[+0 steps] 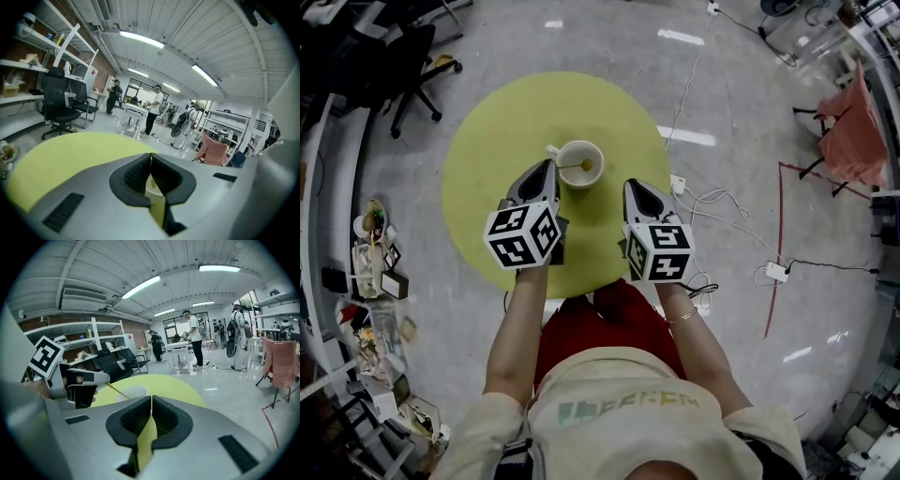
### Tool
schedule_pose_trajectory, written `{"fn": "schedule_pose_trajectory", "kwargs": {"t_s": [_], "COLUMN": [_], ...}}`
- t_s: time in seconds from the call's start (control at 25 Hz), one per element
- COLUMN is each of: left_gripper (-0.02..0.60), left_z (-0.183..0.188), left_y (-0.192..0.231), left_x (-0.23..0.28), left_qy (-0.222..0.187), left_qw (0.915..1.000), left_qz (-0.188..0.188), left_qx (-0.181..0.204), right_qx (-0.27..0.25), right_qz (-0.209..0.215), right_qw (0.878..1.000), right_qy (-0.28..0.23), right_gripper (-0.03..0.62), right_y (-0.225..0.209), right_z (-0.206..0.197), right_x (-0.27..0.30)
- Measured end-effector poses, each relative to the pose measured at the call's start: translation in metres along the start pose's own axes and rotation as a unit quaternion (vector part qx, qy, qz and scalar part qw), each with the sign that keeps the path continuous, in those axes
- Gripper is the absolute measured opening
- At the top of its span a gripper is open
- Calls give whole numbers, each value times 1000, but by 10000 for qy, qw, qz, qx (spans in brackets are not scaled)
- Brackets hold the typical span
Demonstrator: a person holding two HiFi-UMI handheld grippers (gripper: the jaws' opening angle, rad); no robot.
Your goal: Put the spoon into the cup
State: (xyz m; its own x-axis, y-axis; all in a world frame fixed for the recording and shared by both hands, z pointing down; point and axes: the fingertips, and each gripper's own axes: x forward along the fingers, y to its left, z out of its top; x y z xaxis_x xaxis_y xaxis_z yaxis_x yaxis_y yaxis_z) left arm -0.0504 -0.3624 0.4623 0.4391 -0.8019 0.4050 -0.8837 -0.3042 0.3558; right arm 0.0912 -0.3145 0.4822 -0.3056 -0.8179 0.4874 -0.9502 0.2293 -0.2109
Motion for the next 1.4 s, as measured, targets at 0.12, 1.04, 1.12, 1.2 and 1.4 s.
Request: {"fn": "schedule_pose_trajectory", "kwargs": {"t_s": [0.12,1.04,1.12,1.2,1.4], "left_gripper": [23,25,25,25,25], "left_z": [-3,-14,-13,-13,-15], "left_y": [2,14,18,20,23], "left_x": [6,24,25,26,27], "left_qy": [85,251,256,264,271], "left_qw": [10000,9995,9994,9993,9992], "left_qz": [-12,173,204,234,271], "left_qx": [-34,-103,-106,-114,-140], "right_qx": [-7,-30,-37,-42,-49], "right_qz": [21,195,207,216,239], "right_qw": [10000,9995,9995,9994,9993], "right_qy": [43,245,255,271,293], "right_gripper": [37,37,37,37,37], "right_y": [0,0,1,0,0], "right_z": [0,-9,-9,-9,-10], "right_x": [5,21,22,23,22]}}
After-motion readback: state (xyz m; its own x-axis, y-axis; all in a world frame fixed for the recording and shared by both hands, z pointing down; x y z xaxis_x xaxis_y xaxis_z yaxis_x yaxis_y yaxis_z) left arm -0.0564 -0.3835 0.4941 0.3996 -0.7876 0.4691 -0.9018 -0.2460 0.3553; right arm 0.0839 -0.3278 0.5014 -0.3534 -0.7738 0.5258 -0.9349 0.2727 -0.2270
